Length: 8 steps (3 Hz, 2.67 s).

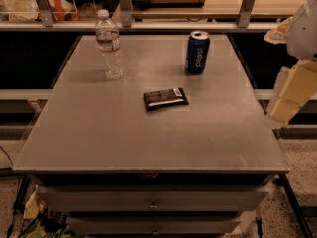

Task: Pick water bottle

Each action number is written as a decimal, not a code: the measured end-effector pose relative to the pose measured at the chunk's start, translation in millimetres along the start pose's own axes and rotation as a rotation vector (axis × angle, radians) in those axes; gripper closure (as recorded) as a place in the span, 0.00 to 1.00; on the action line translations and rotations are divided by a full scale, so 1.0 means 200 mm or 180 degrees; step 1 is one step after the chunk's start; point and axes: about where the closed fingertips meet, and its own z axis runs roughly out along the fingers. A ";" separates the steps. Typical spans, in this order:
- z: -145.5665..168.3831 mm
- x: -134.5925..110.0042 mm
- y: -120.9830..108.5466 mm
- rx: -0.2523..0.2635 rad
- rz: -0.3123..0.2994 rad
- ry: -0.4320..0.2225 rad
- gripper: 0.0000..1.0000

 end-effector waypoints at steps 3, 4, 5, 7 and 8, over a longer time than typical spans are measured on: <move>0.20 -0.16 -0.01 0.0022 0.1036 -0.1786 0.00; 0.23 -0.27 -0.02 0.0189 0.1112 -0.2389 0.00; 0.20 -0.39 -0.03 0.0294 0.1211 -0.2852 0.00; 0.17 -0.44 -0.03 0.0298 0.1206 -0.2943 0.00; 0.22 -0.48 -0.05 0.0339 0.1264 -0.2949 0.00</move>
Offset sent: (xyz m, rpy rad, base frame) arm 0.0428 0.0723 0.0303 1.0191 -0.1275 -0.1607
